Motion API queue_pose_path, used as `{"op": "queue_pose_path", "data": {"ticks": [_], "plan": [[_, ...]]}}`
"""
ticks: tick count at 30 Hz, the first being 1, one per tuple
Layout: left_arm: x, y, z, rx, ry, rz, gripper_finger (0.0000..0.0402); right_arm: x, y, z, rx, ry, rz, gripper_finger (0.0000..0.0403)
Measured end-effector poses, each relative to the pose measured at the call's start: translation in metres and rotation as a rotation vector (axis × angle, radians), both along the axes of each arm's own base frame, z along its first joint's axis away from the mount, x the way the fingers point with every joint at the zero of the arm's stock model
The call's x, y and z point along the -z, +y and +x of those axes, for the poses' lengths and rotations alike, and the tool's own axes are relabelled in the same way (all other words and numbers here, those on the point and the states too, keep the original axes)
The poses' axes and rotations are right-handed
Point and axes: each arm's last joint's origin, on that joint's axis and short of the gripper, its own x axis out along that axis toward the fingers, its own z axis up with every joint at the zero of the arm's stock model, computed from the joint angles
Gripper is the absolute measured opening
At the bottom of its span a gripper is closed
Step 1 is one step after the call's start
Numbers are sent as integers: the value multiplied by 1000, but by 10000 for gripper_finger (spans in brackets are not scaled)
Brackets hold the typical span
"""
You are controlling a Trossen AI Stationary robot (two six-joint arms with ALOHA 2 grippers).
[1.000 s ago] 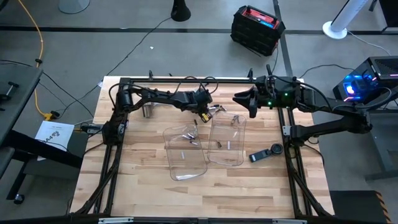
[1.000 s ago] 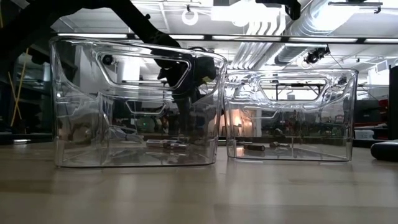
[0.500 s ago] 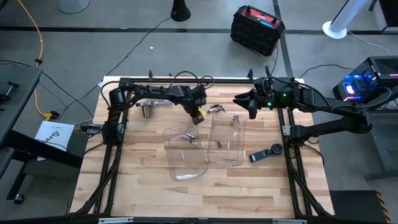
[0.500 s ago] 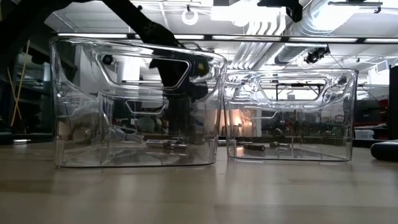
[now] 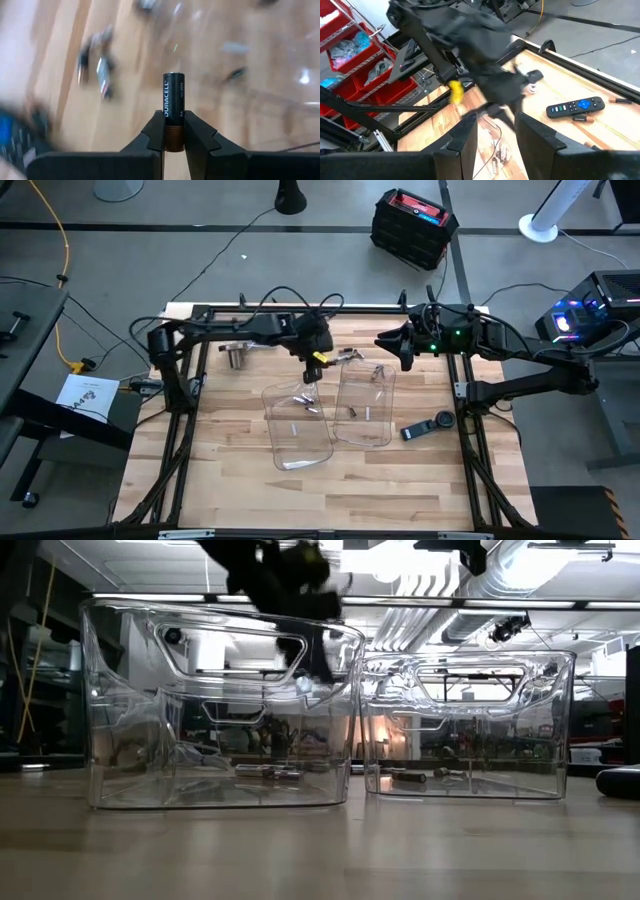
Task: Sort batteries
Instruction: Put the black battery into the right transparent bin
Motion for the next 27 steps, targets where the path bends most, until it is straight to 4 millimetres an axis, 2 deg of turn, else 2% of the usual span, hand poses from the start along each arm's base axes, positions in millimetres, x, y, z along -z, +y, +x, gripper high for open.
{"op": "queue_pose_path", "data": {"ticks": [2, 5, 10, 14, 16, 22, 24, 27], "plan": [[-16, -15, 5, 47, -102, 35, 31, -1, 0, 0, 0, -9, -2, 126], [-23, -32, 15, 87, -193, 50, 31, -4, -1, 1, 10, -41, -10, 126], [-19, -52, 33, 152, -294, 80, 31, -11, -1, 3, 15, -112, -23, 126], [-2, -61, 47, 167, -319, 72, 32, -14, -1, 3, 15, -150, -29, 126], [2, -63, 53, 156, -358, 62, 59, -15, -1, 4, 16, -155, -27, 126], [-8, -57, 51, 111, -386, 69, 192, -15, -1, 4, 18, -161, -21, 126], [-21, -47, 43, 64, -398, 89, 225, -16, -1, 4, 18, -165, -22, 126], [-38, -18, 26, -19, -385, 141, 254, -16, -1, 4, 19, -167, -22, 126]]}}
